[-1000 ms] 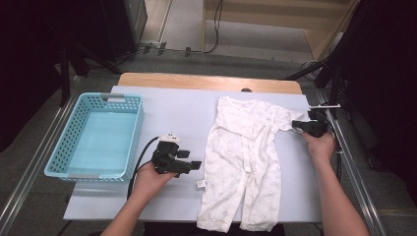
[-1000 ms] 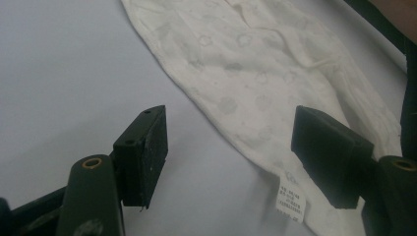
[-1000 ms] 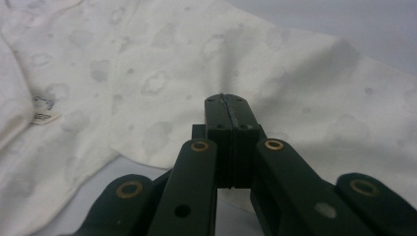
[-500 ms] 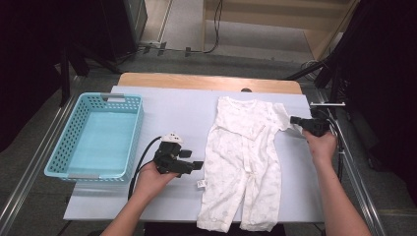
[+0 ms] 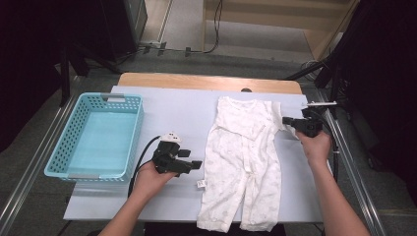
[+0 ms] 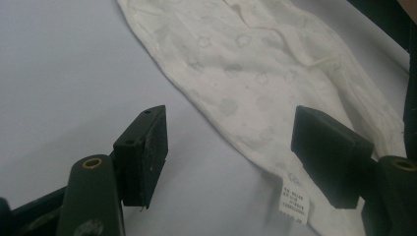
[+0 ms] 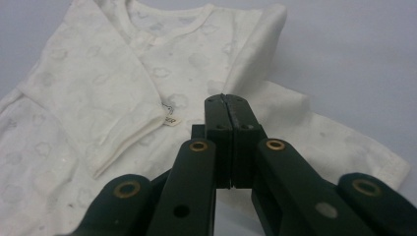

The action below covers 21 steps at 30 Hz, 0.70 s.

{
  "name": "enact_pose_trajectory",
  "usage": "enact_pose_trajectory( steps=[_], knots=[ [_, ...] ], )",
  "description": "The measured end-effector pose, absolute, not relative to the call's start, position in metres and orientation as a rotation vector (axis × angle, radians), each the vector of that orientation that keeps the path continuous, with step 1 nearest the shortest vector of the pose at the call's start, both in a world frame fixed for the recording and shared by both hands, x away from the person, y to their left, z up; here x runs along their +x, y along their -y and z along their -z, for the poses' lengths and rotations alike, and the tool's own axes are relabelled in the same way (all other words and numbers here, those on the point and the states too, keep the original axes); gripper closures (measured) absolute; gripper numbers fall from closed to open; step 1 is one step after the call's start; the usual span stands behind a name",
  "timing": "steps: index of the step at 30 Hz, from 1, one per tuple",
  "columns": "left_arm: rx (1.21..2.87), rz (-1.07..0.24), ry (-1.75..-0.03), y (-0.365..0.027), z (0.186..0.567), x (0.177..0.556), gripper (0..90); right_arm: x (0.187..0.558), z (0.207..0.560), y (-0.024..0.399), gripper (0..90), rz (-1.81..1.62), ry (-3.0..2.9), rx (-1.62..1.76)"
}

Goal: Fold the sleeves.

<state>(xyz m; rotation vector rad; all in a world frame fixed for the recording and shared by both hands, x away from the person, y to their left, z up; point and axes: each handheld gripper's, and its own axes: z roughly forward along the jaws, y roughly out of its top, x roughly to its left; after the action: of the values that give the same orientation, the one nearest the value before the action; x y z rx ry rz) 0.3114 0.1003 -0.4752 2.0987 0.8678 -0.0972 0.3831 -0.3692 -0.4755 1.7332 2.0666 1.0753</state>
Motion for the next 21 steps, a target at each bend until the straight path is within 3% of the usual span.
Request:
enact_pose_trajectory(
  steps=[21],
  knots=[
    [2.110, 0.093, -0.863, -0.100, 0.476, 0.312, 30.5, 0.385, 0.482, 0.336, 86.0, -1.059, -2.220, 1.648]
  ],
)
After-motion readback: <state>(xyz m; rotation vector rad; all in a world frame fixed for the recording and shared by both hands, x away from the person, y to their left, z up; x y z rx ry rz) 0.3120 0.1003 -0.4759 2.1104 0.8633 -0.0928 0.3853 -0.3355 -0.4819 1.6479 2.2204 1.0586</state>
